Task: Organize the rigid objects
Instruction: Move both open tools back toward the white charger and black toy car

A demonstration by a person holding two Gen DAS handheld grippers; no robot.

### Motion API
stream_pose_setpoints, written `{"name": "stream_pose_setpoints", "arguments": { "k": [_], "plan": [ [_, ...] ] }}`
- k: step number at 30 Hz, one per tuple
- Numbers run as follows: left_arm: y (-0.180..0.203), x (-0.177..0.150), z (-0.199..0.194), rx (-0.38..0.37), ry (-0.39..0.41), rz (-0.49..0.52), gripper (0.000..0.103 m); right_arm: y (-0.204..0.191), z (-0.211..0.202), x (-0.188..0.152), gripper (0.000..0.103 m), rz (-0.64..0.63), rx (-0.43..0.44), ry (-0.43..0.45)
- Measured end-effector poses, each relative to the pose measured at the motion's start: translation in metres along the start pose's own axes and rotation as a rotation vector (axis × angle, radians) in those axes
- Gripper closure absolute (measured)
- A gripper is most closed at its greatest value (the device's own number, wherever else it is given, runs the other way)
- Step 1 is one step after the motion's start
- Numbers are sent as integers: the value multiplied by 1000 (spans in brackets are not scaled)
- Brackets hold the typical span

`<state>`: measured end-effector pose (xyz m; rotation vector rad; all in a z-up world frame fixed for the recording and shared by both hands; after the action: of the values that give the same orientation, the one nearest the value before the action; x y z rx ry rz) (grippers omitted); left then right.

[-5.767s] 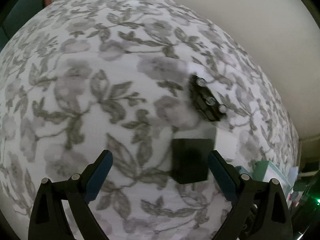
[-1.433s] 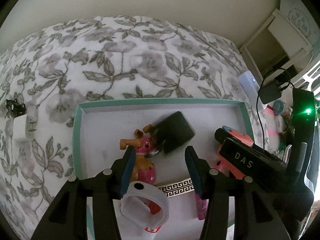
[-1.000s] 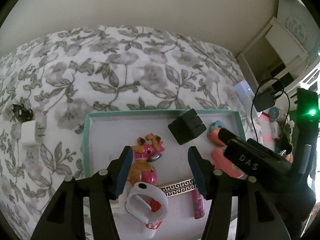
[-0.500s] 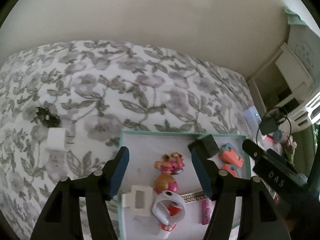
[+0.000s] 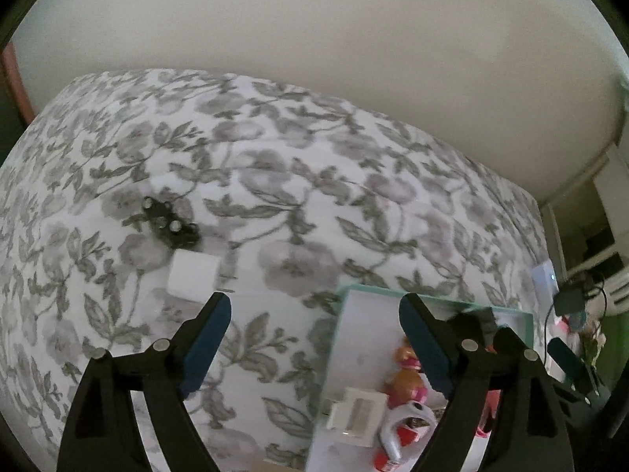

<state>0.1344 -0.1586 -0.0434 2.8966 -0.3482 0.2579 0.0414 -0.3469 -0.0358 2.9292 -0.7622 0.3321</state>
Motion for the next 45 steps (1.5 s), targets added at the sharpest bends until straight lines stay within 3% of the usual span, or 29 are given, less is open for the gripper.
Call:
{"name": "stream_pose_setpoints", "arguments": {
  "k": [21,35,45],
  "plan": [
    [-104,7,-23,128,46,-140,15,-68,1,-5,0,-120,57,8],
    [-163,10,-11,95,-3,-223,15,-162,15,-18,0,-280,121,13],
    [-192,20,9,90,-20,-281,15,-208,34,-17,0,-311,194,20]
  ]
}}
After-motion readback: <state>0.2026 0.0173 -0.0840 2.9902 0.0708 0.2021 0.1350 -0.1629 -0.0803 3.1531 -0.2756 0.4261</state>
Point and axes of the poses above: each gripper's, at about its wrist camera, not at the fingertips, and z roughly the way its jaws point, y to its right, x to its top, the point moved 4 cm from there along z, roughly the way its jaws point, and after that the axes turned 14 degrees about -y, right-handed, at the moved point
